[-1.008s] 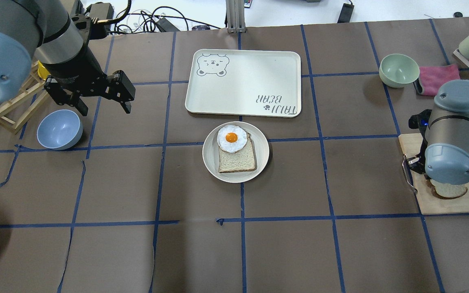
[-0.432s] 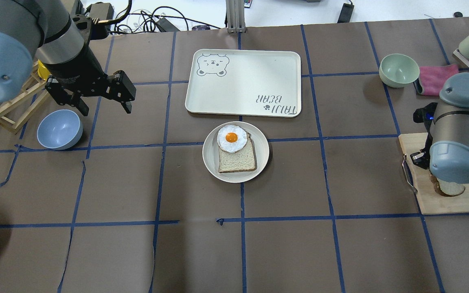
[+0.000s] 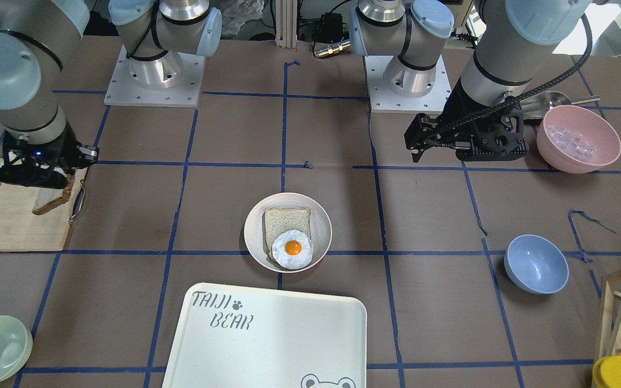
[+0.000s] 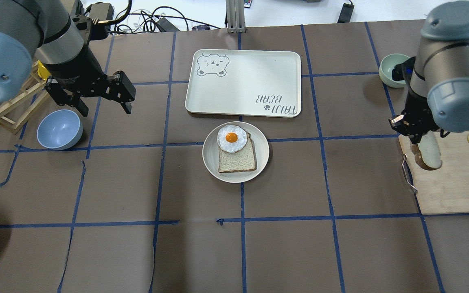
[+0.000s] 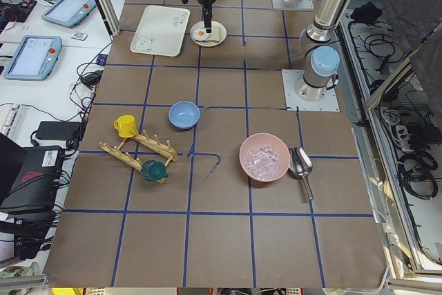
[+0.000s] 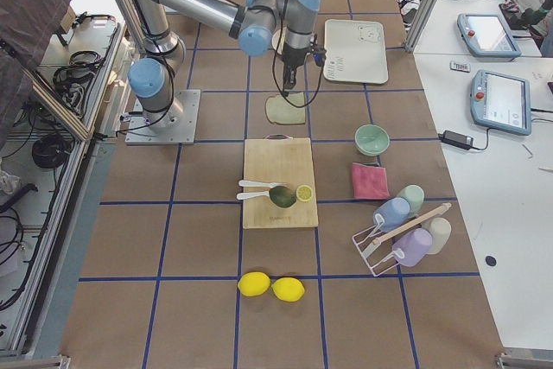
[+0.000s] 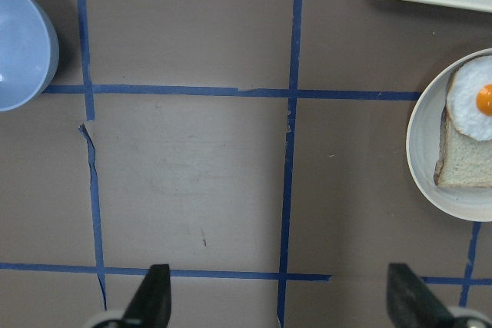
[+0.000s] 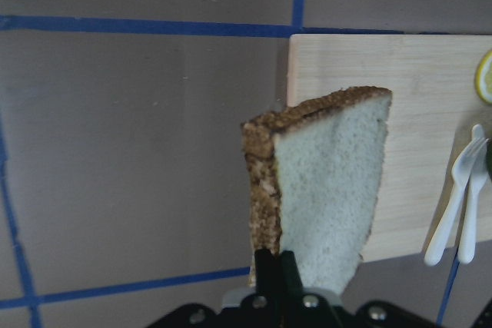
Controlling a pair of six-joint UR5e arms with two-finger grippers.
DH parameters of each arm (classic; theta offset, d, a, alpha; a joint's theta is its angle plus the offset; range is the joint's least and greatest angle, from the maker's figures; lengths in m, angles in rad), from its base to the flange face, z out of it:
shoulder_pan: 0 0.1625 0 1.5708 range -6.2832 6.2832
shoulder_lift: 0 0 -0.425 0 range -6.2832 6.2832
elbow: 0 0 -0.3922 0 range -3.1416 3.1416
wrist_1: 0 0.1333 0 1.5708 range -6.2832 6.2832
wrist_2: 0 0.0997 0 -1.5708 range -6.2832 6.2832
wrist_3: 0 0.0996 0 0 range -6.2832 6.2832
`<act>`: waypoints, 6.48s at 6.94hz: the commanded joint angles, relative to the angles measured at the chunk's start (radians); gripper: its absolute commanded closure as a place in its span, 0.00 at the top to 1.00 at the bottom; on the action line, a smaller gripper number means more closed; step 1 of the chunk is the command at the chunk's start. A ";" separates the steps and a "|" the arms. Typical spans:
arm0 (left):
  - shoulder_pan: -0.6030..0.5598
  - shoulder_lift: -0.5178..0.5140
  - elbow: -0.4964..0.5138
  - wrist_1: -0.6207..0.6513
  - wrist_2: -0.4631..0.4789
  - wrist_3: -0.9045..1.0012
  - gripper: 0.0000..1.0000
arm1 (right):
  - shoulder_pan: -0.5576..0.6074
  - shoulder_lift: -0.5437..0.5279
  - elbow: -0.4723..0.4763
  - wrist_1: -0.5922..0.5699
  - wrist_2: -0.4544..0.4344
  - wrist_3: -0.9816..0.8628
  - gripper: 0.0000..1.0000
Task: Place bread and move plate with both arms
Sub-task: 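Carry the bread with the right gripper and lay it on the egg, then open the right gripper and raise it away from the plate, then reach the left gripper to the rim of the white plate and grasp it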
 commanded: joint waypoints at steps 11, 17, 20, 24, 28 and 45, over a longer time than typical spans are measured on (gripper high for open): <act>0.000 0.002 -0.017 0.002 0.003 0.002 1.00 | 0.584 0.302 -0.084 -0.480 0.243 0.615 0.00; 0.000 0.006 -0.022 0.002 0.003 0.002 1.00 | 0.561 0.296 -0.090 -0.552 0.318 0.582 0.99; 0.000 0.002 -0.028 0.008 -0.005 0.000 1.00 | 0.358 0.187 -0.133 -0.316 0.331 0.276 1.00; -0.005 -0.021 -0.074 0.031 -0.016 -0.067 1.00 | 0.211 0.015 -0.365 0.305 0.242 0.064 1.00; -0.102 -0.101 -0.172 0.220 -0.083 -0.268 1.00 | 0.198 0.012 -0.357 0.066 0.242 0.057 1.00; -0.222 -0.420 -0.226 0.609 -0.177 -0.149 0.00 | 0.198 0.012 -0.334 0.098 0.239 0.019 1.00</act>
